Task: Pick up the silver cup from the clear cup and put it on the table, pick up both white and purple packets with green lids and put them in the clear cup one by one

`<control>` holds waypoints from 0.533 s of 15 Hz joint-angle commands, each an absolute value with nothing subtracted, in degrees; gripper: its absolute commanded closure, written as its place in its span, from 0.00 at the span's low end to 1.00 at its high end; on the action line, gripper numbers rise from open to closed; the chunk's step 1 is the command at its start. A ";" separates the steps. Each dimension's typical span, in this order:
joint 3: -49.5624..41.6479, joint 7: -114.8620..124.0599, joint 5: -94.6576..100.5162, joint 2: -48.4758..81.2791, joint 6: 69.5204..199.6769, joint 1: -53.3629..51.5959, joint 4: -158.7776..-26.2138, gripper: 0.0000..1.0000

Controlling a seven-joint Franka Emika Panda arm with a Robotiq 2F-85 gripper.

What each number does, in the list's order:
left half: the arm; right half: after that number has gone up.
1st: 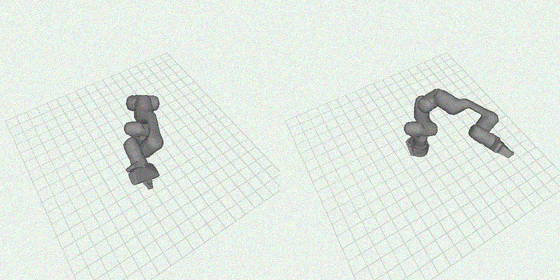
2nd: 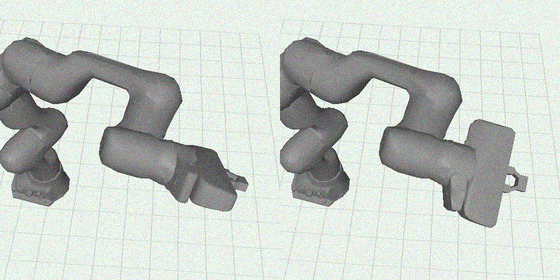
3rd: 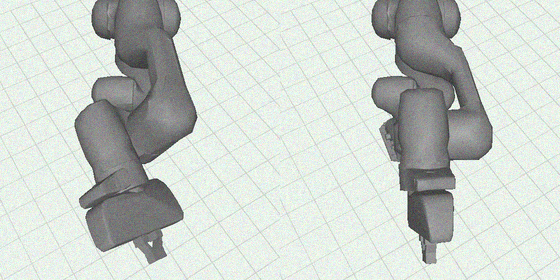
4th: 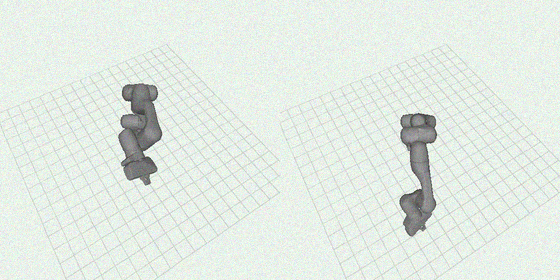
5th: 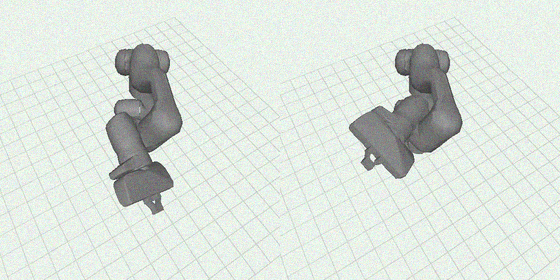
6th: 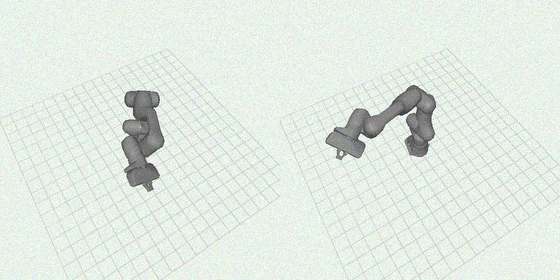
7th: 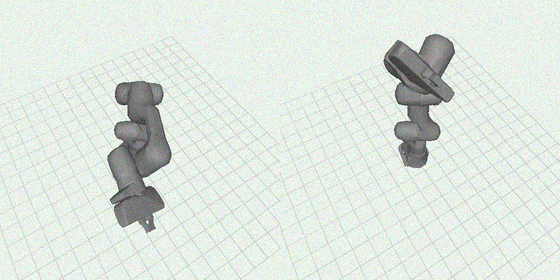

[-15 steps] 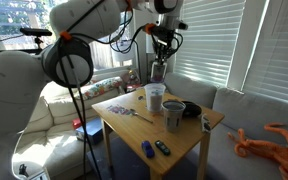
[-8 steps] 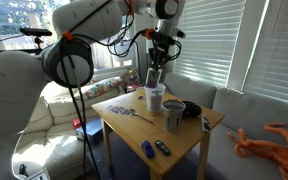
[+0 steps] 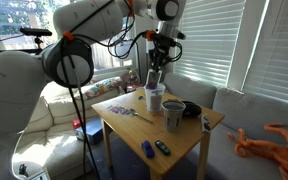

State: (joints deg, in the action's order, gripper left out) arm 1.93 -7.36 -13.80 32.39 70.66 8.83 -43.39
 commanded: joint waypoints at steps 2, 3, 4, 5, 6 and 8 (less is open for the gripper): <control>1.69 -9.03 -12.45 31.51 71.74 8.46 -44.52 0.95; 1.70 -9.00 -12.36 31.51 71.92 8.47 -44.52 0.95; 1.72 -9.08 -12.23 31.50 71.99 8.49 -44.54 0.95; 1.75 -9.31 -12.11 31.47 72.25 8.49 -44.60 0.82; 1.77 -9.54 -12.06 31.44 72.75 8.50 -44.63 0.54; 1.97 -9.66 -12.74 31.40 73.08 8.81 -44.54 0.47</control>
State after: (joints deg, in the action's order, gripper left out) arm 1.93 -8.33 -12.96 32.39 71.78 8.83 -43.39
